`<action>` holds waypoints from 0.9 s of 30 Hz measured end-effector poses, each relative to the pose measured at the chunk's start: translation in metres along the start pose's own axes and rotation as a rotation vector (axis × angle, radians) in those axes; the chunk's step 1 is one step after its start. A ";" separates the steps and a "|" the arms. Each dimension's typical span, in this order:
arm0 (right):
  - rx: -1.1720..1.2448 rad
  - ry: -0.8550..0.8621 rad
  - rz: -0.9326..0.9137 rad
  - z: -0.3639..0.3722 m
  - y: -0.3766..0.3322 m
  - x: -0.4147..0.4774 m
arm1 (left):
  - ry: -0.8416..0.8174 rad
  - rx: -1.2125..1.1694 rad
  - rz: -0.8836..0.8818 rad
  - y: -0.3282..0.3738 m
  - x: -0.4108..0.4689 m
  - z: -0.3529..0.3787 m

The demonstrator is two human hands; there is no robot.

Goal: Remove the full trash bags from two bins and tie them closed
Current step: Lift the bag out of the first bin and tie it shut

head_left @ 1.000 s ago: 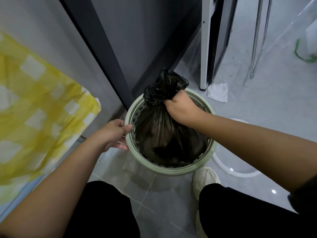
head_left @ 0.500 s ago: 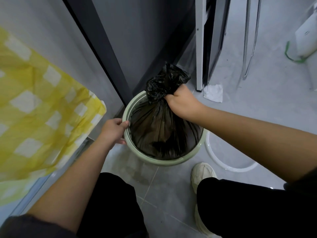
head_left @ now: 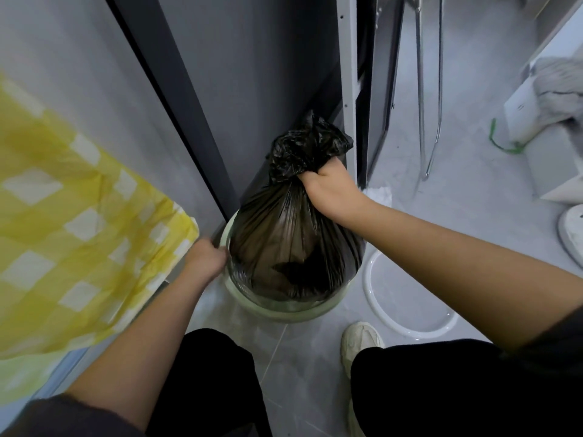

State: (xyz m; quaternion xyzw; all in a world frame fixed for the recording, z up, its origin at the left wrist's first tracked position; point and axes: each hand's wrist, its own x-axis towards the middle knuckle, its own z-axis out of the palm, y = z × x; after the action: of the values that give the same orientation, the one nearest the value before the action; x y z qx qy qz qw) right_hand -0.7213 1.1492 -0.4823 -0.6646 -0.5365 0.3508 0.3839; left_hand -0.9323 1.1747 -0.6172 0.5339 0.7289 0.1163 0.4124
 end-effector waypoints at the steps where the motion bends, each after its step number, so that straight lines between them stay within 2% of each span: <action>1: 0.002 0.012 0.002 -0.004 -0.004 -0.001 | 0.040 0.002 0.070 0.009 -0.008 -0.003; 6: 0.080 0.046 0.010 -0.025 -0.023 -0.004 | 0.011 -0.110 0.420 0.047 -0.040 -0.017; 12: 0.206 0.099 -0.019 -0.063 -0.056 -0.019 | -0.008 -0.161 0.697 0.088 -0.063 -0.018; 20: 0.219 0.350 0.032 -0.135 -0.053 -0.054 | -0.102 -0.168 0.976 0.165 -0.102 0.027; 27: 0.223 0.565 0.108 -0.191 -0.012 -0.089 | -0.267 -0.159 1.105 0.206 -0.134 0.109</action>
State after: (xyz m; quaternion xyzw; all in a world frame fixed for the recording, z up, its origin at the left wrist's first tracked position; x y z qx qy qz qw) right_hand -0.5748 1.0377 -0.3789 -0.7172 -0.3307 0.2285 0.5692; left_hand -0.7011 1.1112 -0.4967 0.8131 0.2721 0.3005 0.4177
